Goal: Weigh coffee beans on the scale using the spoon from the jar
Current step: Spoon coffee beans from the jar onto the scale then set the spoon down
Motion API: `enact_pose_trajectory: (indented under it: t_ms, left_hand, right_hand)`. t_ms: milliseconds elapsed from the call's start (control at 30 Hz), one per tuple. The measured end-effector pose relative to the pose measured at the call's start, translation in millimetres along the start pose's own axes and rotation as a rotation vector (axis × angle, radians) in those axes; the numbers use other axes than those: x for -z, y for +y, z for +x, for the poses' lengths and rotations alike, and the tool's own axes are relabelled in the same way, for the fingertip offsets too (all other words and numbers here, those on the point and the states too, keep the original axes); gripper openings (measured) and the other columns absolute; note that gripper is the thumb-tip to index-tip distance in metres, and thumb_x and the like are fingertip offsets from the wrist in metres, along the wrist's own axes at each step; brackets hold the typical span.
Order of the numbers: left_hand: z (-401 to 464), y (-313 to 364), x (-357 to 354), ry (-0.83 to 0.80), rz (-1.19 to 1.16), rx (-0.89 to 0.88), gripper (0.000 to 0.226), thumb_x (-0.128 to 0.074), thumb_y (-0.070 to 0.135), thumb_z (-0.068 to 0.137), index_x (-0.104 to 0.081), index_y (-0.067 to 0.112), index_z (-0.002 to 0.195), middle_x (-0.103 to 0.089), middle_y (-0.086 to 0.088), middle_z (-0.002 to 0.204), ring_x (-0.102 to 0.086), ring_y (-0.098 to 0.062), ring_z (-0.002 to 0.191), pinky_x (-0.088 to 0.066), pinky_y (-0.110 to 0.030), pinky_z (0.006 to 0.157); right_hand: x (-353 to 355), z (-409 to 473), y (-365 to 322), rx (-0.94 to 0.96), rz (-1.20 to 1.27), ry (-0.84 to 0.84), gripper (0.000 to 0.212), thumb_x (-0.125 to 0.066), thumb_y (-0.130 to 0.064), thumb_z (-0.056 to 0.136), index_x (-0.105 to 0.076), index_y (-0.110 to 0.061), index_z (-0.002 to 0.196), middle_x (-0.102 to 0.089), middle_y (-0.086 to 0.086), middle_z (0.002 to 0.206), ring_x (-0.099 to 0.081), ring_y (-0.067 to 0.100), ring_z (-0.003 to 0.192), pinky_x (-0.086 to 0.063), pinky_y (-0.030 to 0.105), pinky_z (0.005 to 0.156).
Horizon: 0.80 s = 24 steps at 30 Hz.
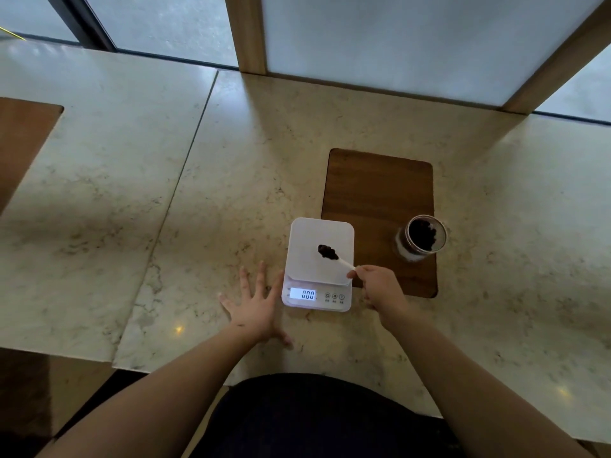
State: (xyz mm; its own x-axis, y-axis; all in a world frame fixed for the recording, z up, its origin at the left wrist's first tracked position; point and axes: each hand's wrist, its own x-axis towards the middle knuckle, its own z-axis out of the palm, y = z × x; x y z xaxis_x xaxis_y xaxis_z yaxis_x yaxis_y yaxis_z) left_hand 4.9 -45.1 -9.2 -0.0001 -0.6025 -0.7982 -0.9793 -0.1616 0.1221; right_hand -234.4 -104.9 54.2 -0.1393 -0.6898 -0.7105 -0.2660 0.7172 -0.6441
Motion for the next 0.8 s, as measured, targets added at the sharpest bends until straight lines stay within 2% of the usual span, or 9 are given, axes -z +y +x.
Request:
enact_pose_trajectory:
  t_ms: [133, 267, 400, 500, 600, 800]
  left_hand:
    - [-1, 0, 2, 0.002, 0.003, -0.003, 0.16, -0.081, 0.084, 0.046, 0.049, 0.05, 0.132, 0.065, 0.005, 0.14, 0.059, -0.039, 0.127, 0.006, -0.09, 0.1]
    - [-5, 2, 3, -0.009, 0.014, 0.003, 0.16, -0.081, 0.082, 0.047, 0.046, 0.047, 0.137, 0.063, 0.003, 0.143, 0.057, -0.038, 0.13, 0.006, -0.089, 0.101]
    - [-6, 4, 5, -0.022, 0.008, 0.001, 0.159, -0.082, 0.081, 0.05, 0.042, 0.045, 0.143, 0.061, 0.001, 0.145, 0.056, -0.039, 0.131, 0.006, -0.088, 0.103]
    - [-7, 5, 5, -0.032, 0.007, 0.001, 0.159, -0.082, 0.08, 0.051, 0.041, 0.044, 0.145, 0.061, 0.001, 0.145, 0.057, -0.039, 0.13, 0.006, -0.088, 0.104]
    - [-6, 5, 5, -0.032, 0.01, 0.003, 0.159, -0.082, 0.08, 0.051, 0.04, 0.044, 0.146, 0.061, 0.001, 0.144, 0.057, -0.039, 0.129, 0.007, -0.088, 0.103]
    - [-1, 4, 3, -0.042, 0.014, 0.016, 0.161, -0.082, 0.081, 0.048, 0.045, 0.046, 0.141, 0.068, 0.004, 0.136, 0.061, -0.038, 0.125, 0.008, -0.089, 0.101]
  right_hand:
    - [-4, 4, 7, -0.013, 0.066, -0.015, 0.017, -0.054, -0.016, 0.092, -0.069, -0.015, 0.084, -0.057, -0.007, 0.066, -0.049, 0.005, 0.052, -0.038, 0.023, 0.048]
    - [-6, 10, 9, -0.019, -0.003, 0.015, 0.031, -0.049, -0.014, 0.098, -0.069, -0.017, 0.075, -0.05, -0.005, 0.071, -0.043, 0.009, 0.057, -0.036, 0.024, 0.047]
    - [-6, 13, 13, -0.022, 0.069, -0.007, 0.018, -0.055, -0.017, 0.092, -0.071, -0.017, 0.086, -0.059, -0.006, 0.071, -0.05, 0.005, 0.053, -0.04, 0.021, 0.046]
    - [-8, 19, 13, 0.004, -0.099, 0.013, 0.031, -0.046, -0.013, 0.101, -0.069, -0.019, 0.079, -0.056, 0.002, 0.088, -0.041, 0.009, 0.061, -0.037, 0.022, 0.051]
    - [-9, 23, 14, -0.016, -0.026, 0.048, 0.036, -0.045, -0.018, 0.101, -0.07, -0.02, 0.076, -0.061, 0.003, 0.097, -0.041, 0.013, 0.063, -0.036, 0.026, 0.051]
    - [-7, 25, 19, 0.186, -0.234, 0.083, 0.029, -0.044, -0.023, 0.099, -0.07, -0.02, 0.086, -0.065, 0.0, 0.088, -0.053, 0.015, 0.067, -0.042, 0.032, 0.059]
